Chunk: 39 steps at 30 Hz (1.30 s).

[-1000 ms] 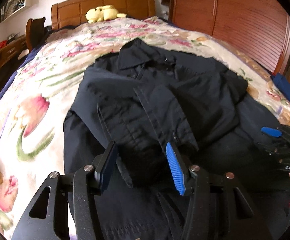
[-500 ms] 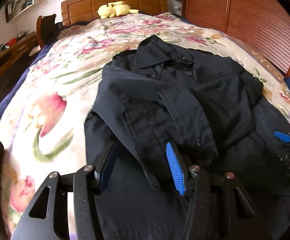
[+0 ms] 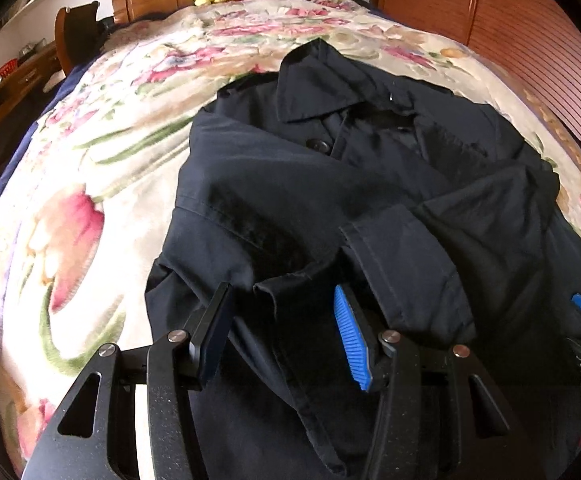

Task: Fold large clothes

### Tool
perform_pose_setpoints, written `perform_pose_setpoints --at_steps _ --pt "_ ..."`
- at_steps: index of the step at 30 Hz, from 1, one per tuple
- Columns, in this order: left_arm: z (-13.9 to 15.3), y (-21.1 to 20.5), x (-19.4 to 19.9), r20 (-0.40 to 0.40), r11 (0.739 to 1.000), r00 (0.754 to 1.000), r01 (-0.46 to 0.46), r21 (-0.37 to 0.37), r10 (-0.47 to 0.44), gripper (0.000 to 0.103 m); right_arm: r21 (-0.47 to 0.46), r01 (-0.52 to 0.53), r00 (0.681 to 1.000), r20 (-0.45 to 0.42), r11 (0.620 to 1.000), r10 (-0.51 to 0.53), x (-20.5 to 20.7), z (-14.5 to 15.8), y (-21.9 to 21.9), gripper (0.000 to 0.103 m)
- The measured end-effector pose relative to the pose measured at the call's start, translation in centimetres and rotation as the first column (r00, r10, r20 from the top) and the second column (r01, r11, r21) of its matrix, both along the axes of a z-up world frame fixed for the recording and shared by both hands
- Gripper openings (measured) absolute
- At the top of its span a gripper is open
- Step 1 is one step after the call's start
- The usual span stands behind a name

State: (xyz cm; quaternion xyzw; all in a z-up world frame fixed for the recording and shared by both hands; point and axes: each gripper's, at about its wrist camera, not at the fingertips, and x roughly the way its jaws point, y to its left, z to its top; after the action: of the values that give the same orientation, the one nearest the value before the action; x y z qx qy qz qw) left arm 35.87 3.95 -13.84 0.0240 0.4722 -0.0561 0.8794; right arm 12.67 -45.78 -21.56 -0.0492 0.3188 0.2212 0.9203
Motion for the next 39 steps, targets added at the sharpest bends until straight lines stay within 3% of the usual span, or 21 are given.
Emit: perform_pose_setpoints --at_steps 5,12,20,33,39 --pt "0.4 -0.3 -0.4 0.031 1.0 0.999 0.013 0.007 -0.014 0.052 0.002 -0.003 1.0 -0.001 1.0 0.003 0.1 0.0 0.0 0.069" --pt "1.2 -1.1 -1.2 0.1 0.997 0.994 0.045 0.063 -0.051 0.022 0.004 -0.004 1.0 -0.002 1.0 0.004 0.0 -0.1 0.0 0.069" --pt "2.7 -3.0 -3.9 0.156 0.986 0.979 0.115 0.124 -0.134 0.004 0.004 -0.003 1.0 -0.002 1.0 0.003 0.0 -0.1 0.1 0.069" --pt "7.3 -4.4 -10.5 0.294 0.985 0.941 0.17 0.027 -0.171 0.002 0.004 -0.002 1.0 -0.003 1.0 0.002 0.0 -0.1 0.1 0.069" --pt "7.3 -5.5 -14.5 0.31 0.975 0.929 0.219 -0.019 -0.203 0.002 0.015 0.006 1.0 -0.022 1.0 -0.006 -0.8 1.7 -1.7 0.069"
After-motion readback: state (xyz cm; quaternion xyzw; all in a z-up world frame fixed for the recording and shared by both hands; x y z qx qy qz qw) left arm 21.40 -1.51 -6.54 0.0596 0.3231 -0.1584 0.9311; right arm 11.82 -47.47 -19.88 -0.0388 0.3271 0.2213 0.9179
